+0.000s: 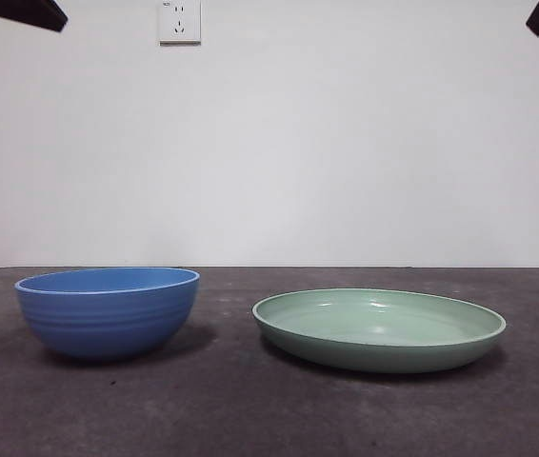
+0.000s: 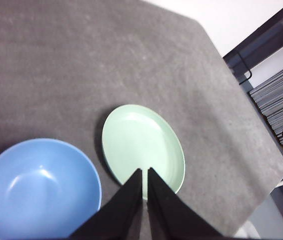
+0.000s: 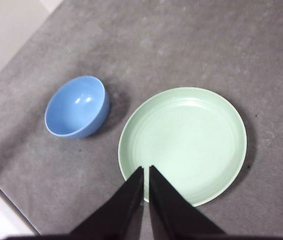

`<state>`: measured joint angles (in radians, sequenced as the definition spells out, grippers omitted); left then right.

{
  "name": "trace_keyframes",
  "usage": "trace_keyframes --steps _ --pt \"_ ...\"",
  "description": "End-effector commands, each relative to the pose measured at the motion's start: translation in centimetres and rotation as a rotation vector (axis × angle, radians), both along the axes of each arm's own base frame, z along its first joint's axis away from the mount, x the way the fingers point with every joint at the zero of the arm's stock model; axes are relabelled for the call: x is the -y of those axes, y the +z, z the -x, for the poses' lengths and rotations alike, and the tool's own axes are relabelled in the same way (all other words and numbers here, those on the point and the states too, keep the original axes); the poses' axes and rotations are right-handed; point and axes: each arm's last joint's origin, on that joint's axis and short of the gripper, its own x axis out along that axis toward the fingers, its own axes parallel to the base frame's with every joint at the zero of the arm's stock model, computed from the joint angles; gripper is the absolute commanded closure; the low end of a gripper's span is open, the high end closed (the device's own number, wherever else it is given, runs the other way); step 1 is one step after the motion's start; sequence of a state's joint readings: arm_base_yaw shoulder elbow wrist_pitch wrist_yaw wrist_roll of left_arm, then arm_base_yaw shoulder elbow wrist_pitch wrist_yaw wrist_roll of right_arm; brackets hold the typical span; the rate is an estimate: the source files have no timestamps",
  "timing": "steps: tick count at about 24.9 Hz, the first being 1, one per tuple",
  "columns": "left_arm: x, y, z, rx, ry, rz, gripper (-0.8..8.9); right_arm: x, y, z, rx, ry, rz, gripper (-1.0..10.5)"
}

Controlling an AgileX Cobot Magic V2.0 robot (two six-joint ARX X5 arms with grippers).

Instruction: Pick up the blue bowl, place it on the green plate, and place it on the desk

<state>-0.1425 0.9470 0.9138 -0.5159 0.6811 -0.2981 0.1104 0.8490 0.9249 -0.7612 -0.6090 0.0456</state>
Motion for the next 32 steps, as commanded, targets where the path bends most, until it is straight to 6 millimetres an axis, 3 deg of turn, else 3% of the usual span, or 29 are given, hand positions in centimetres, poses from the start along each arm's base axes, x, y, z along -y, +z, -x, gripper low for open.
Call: trace_keyframes --steps 1,8,11,13,16,19,32 --pt "0.16 0.27 -0.45 0.021 -0.025 -0.015 7.89 -0.04 0.45 -0.18 0.036 0.013 0.021 9.3" --pt "0.16 0.19 -0.55 0.037 -0.035 -0.032 7.83 -0.04 0.58 -0.20 0.052 0.013 0.020 9.3" --pt "0.16 0.19 -0.55 0.048 -0.041 -0.041 7.04 -0.04 0.57 -0.21 0.051 0.013 0.020 9.2" --pt "0.16 0.19 -0.55 0.048 -0.041 -0.041 5.67 -0.04 0.57 -0.21 0.050 0.013 0.020 7.8" --pt "0.16 0.20 -0.56 0.049 -0.041 -0.041 3.24 -0.04 0.55 -0.19 0.047 0.013 0.020 4.5" --pt "0.15 0.19 -0.57 0.052 -0.035 -0.047 1.86 -0.04 0.55 -0.19 0.046 0.013 0.019 3.5" --pt "0.00 -0.52 -0.96 0.054 0.000 -0.149 1.80 -0.04 0.56 -0.19 0.047 0.013 0.018 3.5"
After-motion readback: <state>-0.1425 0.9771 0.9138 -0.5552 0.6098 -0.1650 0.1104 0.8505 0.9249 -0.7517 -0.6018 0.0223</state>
